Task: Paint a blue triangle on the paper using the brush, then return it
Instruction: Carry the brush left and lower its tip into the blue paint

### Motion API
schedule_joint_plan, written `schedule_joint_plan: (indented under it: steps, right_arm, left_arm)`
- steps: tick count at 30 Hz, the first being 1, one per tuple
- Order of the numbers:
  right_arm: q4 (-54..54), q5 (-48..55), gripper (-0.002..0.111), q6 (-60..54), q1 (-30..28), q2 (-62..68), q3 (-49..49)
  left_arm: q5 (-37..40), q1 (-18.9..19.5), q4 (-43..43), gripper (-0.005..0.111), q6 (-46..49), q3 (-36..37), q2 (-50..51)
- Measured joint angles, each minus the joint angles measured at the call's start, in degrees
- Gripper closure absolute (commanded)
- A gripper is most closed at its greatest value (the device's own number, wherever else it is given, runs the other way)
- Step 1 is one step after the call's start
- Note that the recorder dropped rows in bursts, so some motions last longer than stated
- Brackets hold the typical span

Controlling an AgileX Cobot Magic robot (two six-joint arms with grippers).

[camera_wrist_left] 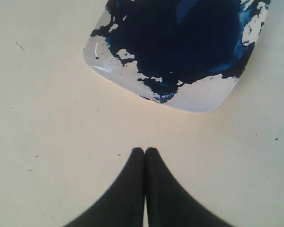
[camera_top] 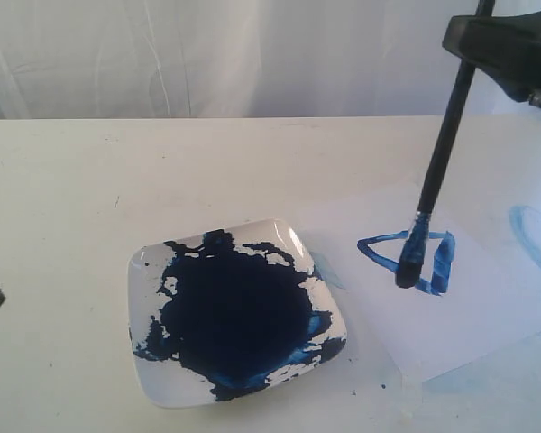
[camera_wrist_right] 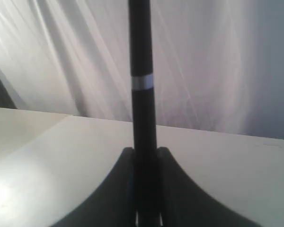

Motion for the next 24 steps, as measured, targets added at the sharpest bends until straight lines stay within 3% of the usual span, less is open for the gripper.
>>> schedule_joint_plan:
  steps: [7,14,24]
  right_arm:
    - [6.11,1.40,0.108,0.00,7.15,2.03,0.16]
    - [16.35,2.48,0.108,0.00,10.56,9.42,0.16]
    - [30.19,2.21,0.108,0.04,14.00,21.41,0.16]
  left_arm:
    - [-5.90,0.00,1.77,0.107,-0.11,5.82,-9.80]
    - [-10.74,0.00,2.20,0.107,-1.33,11.93,-13.45]
    - [-7.95,0.00,3.22,0.107,-1.33,11.91,-14.39]
